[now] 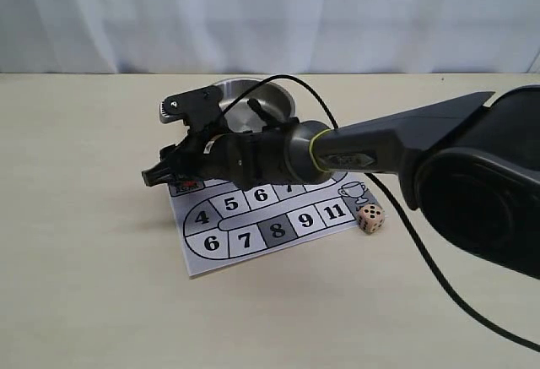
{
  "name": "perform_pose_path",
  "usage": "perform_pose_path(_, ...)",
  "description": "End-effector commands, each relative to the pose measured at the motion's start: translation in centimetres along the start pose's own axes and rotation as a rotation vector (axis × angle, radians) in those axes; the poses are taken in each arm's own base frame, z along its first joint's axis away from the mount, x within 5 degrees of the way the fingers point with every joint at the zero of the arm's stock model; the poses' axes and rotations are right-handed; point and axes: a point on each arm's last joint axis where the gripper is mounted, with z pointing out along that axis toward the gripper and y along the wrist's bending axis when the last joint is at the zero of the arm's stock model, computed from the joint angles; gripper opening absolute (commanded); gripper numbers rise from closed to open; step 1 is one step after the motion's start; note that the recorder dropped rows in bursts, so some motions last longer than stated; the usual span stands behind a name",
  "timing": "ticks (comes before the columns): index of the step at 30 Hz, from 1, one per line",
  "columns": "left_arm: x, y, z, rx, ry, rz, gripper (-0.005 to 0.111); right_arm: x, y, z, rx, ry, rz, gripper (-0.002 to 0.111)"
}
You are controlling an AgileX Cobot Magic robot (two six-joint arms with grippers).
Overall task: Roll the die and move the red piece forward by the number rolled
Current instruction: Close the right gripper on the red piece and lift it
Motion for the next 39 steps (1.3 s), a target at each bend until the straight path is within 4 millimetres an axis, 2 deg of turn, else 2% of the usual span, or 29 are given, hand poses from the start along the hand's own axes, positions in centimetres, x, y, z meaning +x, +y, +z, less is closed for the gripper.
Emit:
perform_pose_path(1, 0.0, 0.0, 0.0, 0.001, -0.008, -0.007, 0.0, -0.5, -0.1, -0.1, 0.004, -0.025, -0.002, 0.029)
perform_pose_path(3, 0.0, 0.0, 0.0, 0.001, -0.008, -0.007, 0.0, -0.5, -0.1, -0.1, 0.004, -0.025, -0.002, 0.015)
perform_pose_path(6, 0.0, 0.0, 0.0, 0.001, -0.008, -0.007, 0.0, -0.8, -0.1, -0.3, 0.003, -0.029, -0.002, 0.004)
perform_pose_path(10, 0.0, 0.0, 0.0, 0.001, -0.008, -0.007, 0.0, -2.5, 0.0, -1.7, -0.007, -0.042, -0.004, 0.004)
perform_pose_path(13, 0.0, 0.0, 0.0, 0.001, -0.008, -0.007, 0.0, -3.0, -0.5, -2.2, -0.004, -0.031, 0.002, 0.004)
perform_pose_path(20, 0.0, 0.0, 0.0, 0.001, -0.008, -0.007, 0.0, -2.5, -2.0, -2.2, 0.011, 0.017, 0.011, 0.004)
perform_pose_path(29, 0.0, 0.0, 0.0, 0.001, -0.008, -0.007, 0.0, -2.2, -2.6, -2.1, 0.017, 0.041, 0.016, 0.004)
perform_pose_path(39, 0.0, 0.0, 0.0, 0.001, -0.008, -0.007, 0.0, 0.3, -3.1, -0.3, 0.026, 0.103, 0.003, 0.004)
